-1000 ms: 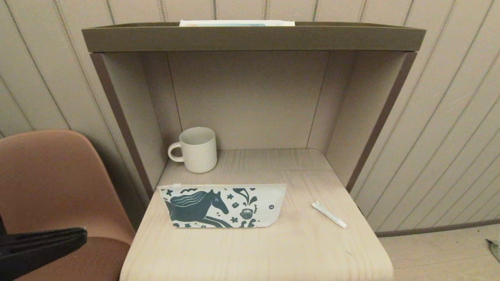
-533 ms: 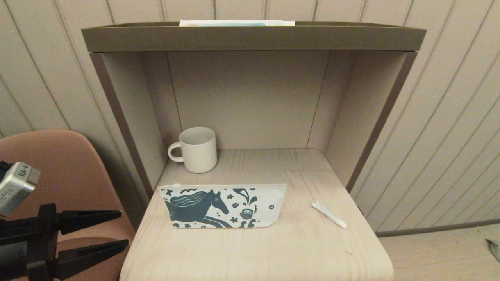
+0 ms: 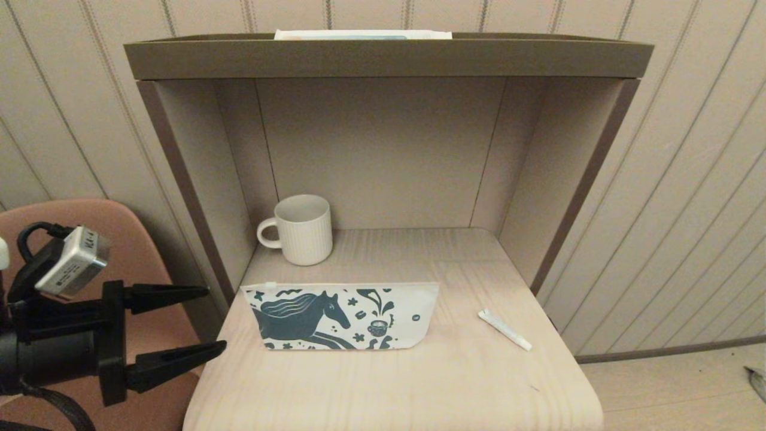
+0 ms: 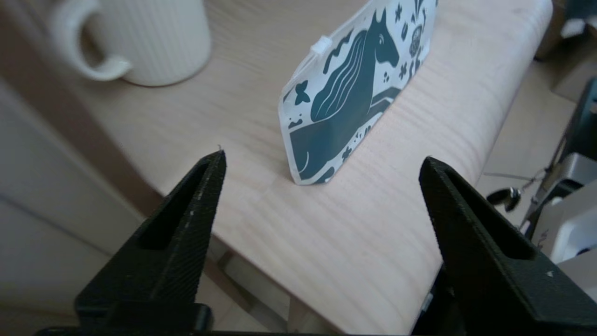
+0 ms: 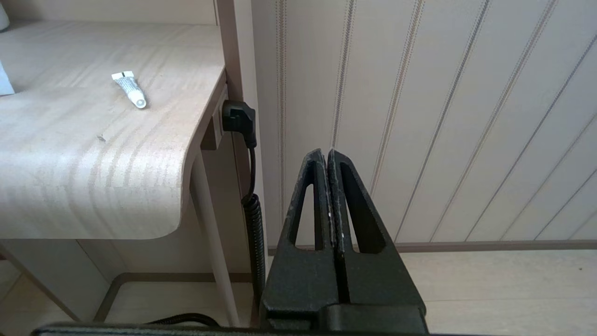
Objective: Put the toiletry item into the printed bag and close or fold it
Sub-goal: Pick up the storage bag
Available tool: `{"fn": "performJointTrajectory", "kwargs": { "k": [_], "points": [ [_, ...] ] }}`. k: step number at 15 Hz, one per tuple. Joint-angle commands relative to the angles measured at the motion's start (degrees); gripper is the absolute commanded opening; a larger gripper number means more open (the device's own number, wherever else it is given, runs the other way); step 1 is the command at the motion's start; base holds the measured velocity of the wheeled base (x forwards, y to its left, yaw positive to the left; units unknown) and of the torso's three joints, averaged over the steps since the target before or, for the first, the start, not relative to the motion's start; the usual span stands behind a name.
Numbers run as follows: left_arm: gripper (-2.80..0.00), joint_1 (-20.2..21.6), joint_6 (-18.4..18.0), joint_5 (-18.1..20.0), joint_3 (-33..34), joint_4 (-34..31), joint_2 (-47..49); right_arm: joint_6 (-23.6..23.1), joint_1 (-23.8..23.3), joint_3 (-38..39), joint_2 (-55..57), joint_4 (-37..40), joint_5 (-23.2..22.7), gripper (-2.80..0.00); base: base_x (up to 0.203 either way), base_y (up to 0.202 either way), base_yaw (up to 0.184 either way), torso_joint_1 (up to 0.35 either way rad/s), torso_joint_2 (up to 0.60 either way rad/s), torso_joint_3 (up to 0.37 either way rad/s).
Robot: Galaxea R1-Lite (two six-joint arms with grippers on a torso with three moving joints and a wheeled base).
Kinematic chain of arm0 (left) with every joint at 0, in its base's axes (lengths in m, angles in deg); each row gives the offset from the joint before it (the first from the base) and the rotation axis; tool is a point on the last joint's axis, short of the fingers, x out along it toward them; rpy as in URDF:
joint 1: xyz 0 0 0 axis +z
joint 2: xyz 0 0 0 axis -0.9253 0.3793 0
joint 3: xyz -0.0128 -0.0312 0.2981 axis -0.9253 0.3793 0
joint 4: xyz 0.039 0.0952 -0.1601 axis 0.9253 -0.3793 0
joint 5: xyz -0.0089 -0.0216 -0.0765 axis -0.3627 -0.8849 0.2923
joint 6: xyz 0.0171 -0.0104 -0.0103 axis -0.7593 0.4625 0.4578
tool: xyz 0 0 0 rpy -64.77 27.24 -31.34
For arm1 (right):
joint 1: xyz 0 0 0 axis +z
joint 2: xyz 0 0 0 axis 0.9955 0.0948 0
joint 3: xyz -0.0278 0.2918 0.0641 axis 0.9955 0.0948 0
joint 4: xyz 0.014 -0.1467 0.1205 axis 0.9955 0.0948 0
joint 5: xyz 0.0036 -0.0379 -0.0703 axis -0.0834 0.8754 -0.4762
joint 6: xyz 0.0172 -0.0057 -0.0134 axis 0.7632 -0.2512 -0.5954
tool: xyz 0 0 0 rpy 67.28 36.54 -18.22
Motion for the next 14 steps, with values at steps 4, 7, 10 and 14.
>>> {"fn": "performJointTrajectory", "kwargs": {
  "k": [4,7,10,14],
  "points": [
    [0.0,-2.9,-2.5,0.6,-1.7,0.2,6.6,0.0,0.0,0.0,0.1,-0.1,0.0,-2.8,0.0,0.0,0.0,0.0,0.0,0.0],
    [0.0,-6.2,-2.7,0.7,-4.0,0.2,9.1,0.0,0.0,0.0,0.1,-0.1,0.0,-2.8,0.0,0.0,0.0,0.0,0.0,0.0],
    [0.0,-9.1,-2.8,0.4,-5.2,0.6,12.9,0.1,0.0,0.0,0.1,-0.1,0.0,-2.8,0.0,0.0,0.0,0.0,0.0,0.0],
    [0.0,-9.5,-2.7,0.4,-8.0,0.6,14.7,0.1,0.0,0.0,0.1,-0.1,0.0,-2.8,0.0,0.0,0.0,0.0,0.0,0.0]
  ]
}}
